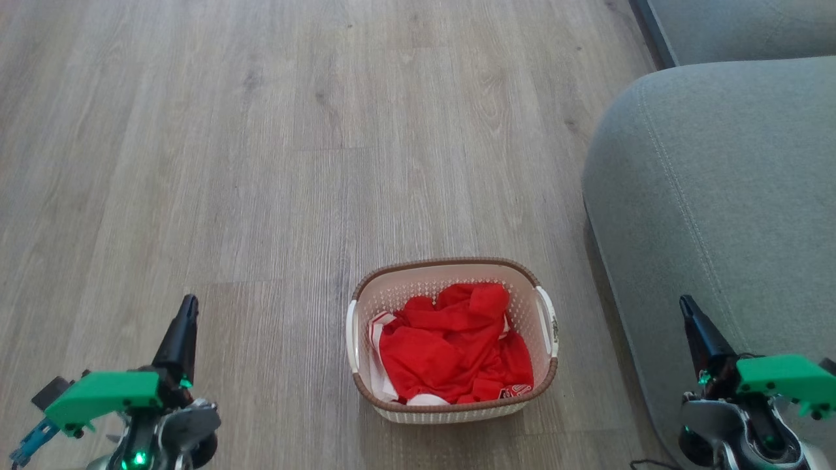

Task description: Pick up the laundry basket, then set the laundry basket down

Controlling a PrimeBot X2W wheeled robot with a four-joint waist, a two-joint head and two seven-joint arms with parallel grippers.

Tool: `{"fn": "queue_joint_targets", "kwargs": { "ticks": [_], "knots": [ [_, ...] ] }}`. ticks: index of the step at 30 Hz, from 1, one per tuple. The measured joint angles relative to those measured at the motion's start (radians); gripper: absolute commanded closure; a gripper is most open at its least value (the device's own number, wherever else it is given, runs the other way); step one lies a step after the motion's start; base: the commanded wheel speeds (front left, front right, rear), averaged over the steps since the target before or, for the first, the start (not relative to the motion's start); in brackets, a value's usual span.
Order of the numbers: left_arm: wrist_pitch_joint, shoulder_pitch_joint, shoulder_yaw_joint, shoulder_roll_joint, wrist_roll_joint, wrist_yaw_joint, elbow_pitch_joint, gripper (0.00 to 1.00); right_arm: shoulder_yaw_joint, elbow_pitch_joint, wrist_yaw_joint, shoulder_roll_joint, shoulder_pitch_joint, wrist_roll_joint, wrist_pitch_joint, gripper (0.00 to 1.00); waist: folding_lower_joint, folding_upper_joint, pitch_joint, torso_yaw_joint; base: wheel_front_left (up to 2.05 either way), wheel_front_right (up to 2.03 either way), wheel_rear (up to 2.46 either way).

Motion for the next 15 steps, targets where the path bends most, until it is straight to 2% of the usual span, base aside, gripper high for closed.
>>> {"fn": "queue_joint_targets", "kwargs": {
  "ticks": [15],
  "knots": [
    [0.005, 0.000, 0.001, -0.001, 0.000, 0.000, 0.000, 1.00, 0.000, 0.000, 0.000, 0.000, 0.000, 0.000, 0.000, 1.00, 0.0000, 0.0000, 0.000, 0.000, 0.00, 0.00, 0.00]
  ]
}}
